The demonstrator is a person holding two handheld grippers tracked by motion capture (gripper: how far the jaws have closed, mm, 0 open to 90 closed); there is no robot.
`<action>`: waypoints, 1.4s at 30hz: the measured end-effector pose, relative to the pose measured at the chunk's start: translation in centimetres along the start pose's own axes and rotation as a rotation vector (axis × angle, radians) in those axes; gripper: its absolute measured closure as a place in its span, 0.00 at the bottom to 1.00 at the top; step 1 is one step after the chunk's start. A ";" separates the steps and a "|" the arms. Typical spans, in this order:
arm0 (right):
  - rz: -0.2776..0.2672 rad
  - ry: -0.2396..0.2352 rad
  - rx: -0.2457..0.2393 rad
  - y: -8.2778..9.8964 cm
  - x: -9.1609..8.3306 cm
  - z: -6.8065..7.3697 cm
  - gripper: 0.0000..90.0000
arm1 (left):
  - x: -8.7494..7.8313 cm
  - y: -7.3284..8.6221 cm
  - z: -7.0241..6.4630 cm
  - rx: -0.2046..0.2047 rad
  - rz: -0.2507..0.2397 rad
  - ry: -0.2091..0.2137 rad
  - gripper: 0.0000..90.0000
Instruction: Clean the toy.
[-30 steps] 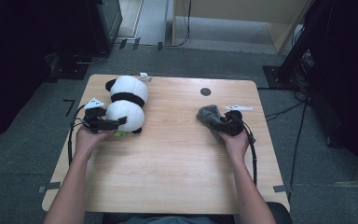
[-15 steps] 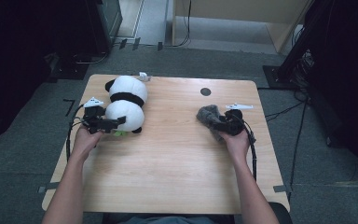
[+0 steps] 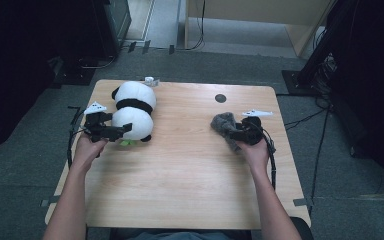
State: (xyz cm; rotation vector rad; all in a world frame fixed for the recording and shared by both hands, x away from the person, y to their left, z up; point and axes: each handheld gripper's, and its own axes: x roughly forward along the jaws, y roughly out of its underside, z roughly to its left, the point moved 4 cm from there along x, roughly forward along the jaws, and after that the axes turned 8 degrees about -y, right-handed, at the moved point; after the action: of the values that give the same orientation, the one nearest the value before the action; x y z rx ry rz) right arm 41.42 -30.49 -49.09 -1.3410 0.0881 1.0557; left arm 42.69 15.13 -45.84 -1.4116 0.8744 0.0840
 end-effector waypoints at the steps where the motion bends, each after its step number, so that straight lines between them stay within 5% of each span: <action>1: -0.001 -0.001 -0.002 -0.1 -0.1 0.1 0.42 | -0.2 -0.1 -0.2 0.002 0.000 0.001 0.00; 9: -0.027 -0.036 -0.037 -0.6 -1.3 1.7 0.42 | -0.9 -1.3 -2.5 0.047 -0.031 0.032 0.00; 14: -0.025 -0.055 -0.072 -0.8 -1.4 3.0 0.42 | -1.0 -1.5 -4.5 0.084 -0.039 0.135 0.00; 20: -0.015 -0.095 -0.102 -0.9 -0.8 4.6 0.42 | -0.5 -1.6 -6.8 0.110 -0.044 0.192 0.00; 27: 0.006 -0.132 -0.128 -0.2 -0.4 6.2 0.42 | 0.7 -1.0 -8.5 0.101 -0.029 0.163 0.10; 42: 0.035 -0.209 -0.197 3.2 0.6 9.7 0.43 | 2.7 2.4 -13.0 0.159 0.017 0.198 0.16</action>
State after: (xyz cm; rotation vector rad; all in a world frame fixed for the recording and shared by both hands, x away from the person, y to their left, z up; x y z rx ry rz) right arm 34.75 -22.69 -48.91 -1.4004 -0.1527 1.2535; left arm 37.10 3.02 -48.18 -1.2779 1.0331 -0.1128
